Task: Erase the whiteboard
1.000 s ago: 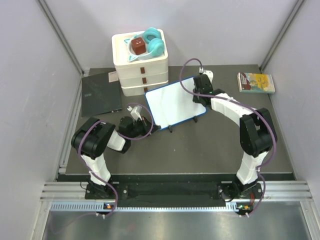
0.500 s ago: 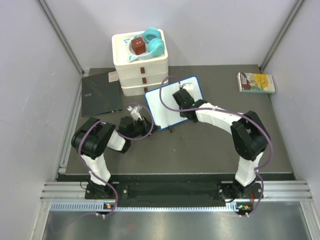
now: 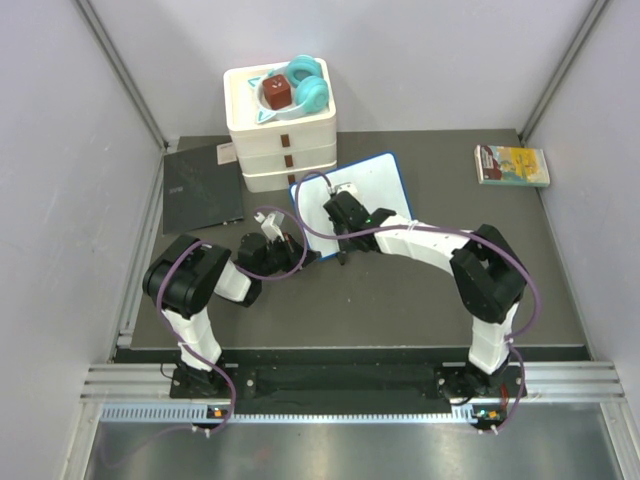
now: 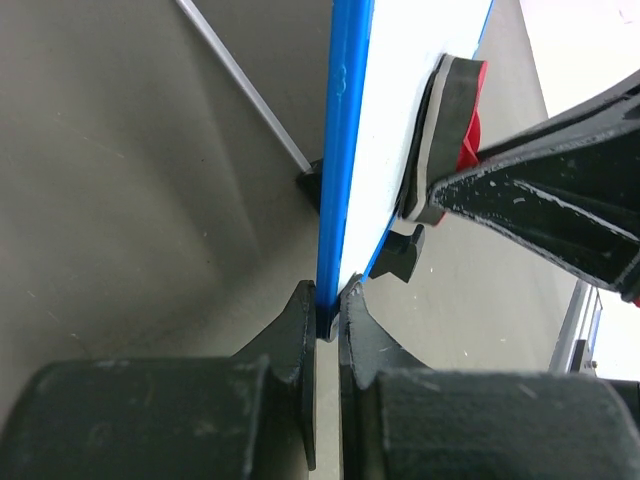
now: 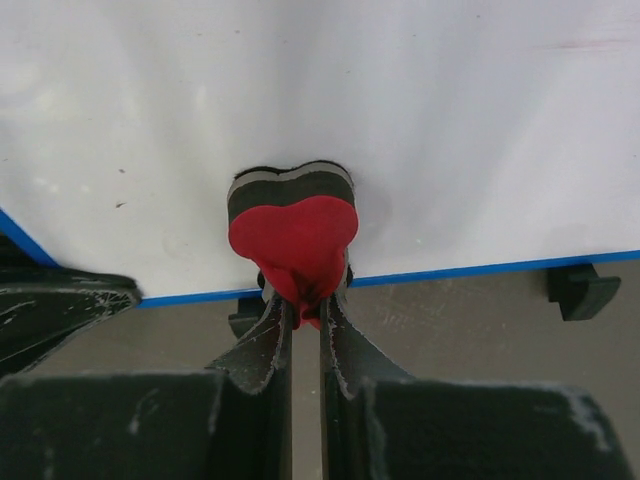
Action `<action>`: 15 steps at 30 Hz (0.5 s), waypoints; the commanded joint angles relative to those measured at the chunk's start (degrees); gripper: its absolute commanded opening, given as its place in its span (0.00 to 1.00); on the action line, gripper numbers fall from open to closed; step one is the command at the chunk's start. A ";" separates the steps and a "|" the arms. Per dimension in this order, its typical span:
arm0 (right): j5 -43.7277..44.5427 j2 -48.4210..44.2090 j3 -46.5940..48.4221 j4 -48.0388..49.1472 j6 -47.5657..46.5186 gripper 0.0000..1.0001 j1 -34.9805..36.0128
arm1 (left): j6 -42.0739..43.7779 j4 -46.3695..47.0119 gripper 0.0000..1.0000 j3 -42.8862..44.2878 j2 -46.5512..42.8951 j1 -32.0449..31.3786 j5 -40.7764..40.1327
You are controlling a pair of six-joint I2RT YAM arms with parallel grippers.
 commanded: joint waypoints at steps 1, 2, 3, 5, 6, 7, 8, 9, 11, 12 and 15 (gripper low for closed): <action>-5.56 -4.25 0.68 4.86 0.83 0.00 0.92 | 4.21 -14.06 0.00 -1.33 2.30 0.18 -8.59; -5.13 -5.13 0.59 3.81 0.83 0.00 0.92 | 4.21 -14.06 0.00 -1.50 2.21 0.18 -8.68; -4.34 -6.96 0.24 3.10 0.75 0.00 0.92 | 4.12 -13.97 0.00 -1.59 2.04 0.18 -8.77; -3.19 -8.82 -0.99 1.52 0.92 0.00 0.92 | 4.12 -13.88 0.00 -1.77 1.86 0.18 -8.95; -2.49 -9.78 -1.69 1.16 1.01 0.00 0.92 | 4.12 -13.80 0.00 -1.86 1.77 0.18 -8.95; -1.96 -11.45 -3.18 0.47 1.18 0.00 1.00 | 4.03 -13.71 0.00 -2.03 1.60 0.18 -9.03; -0.91 -12.25 -3.97 -0.06 1.44 0.00 1.00 | 4.03 -13.71 0.00 -2.12 1.42 0.18 -9.12; -0.29 -12.86 -5.63 -0.94 2.06 0.00 0.92 | 4.03 -13.71 0.00 -2.29 1.34 0.18 -9.12; 1.11 -14.71 -7.23 -2.26 2.94 0.00 0.92 | 4.12 -13.27 0.00 -2.73 0.72 0.18 -9.21; 1.90 -15.32 -9.15 -2.79 3.29 0.00 1.00 | 4.03 -13.09 0.00 -3.00 0.63 0.18 -9.21; 3.49 -16.82 -11.53 -4.02 4.69 0.00 0.92 | 3.86 -12.83 0.00 -3.79 -0.25 0.18 -9.56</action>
